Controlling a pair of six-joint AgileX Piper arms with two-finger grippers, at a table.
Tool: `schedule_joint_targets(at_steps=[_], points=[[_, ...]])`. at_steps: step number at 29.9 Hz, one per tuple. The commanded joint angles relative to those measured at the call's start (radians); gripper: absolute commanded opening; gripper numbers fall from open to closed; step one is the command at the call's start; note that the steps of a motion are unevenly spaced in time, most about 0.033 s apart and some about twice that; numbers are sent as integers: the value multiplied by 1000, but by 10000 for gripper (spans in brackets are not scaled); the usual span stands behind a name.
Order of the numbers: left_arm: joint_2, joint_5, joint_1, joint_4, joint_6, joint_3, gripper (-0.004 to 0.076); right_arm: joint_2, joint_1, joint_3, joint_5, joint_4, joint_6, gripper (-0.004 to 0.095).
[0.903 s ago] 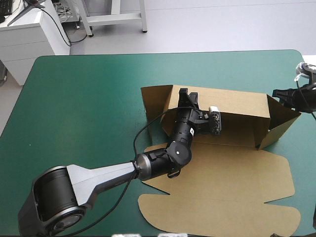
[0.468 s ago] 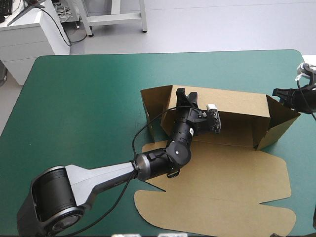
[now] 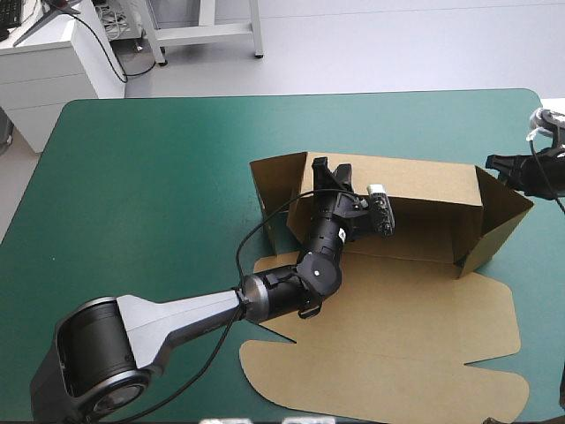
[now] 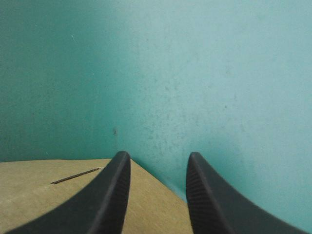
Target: Fold the box
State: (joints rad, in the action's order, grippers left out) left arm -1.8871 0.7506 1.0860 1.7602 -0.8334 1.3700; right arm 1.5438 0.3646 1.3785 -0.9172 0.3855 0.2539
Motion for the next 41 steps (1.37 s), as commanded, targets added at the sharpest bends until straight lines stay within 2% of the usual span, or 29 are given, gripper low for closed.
schedule_joint_targets(at_steps=[1,12,16,21,31,41], points=[[51,41,-1,-55,-72,15,-8,-34,2,63,26,29,6,349],[51,39,-1,-55,-73,15,-8,-34,2,79,-30,58,1,346],[51,39,-1,-55,-73,15,-8,-43,2,43,-50,61,55,346],[51,35,-1,-55,-73,15,-8,-110,2,-79,19,95,87,346],[51,10,-1,-55,-7,15,-8,-257,2,-270,58,258,255,346],[51,10,-1,-55,7,15,-8,-367,2,-401,90,290,308,346]])
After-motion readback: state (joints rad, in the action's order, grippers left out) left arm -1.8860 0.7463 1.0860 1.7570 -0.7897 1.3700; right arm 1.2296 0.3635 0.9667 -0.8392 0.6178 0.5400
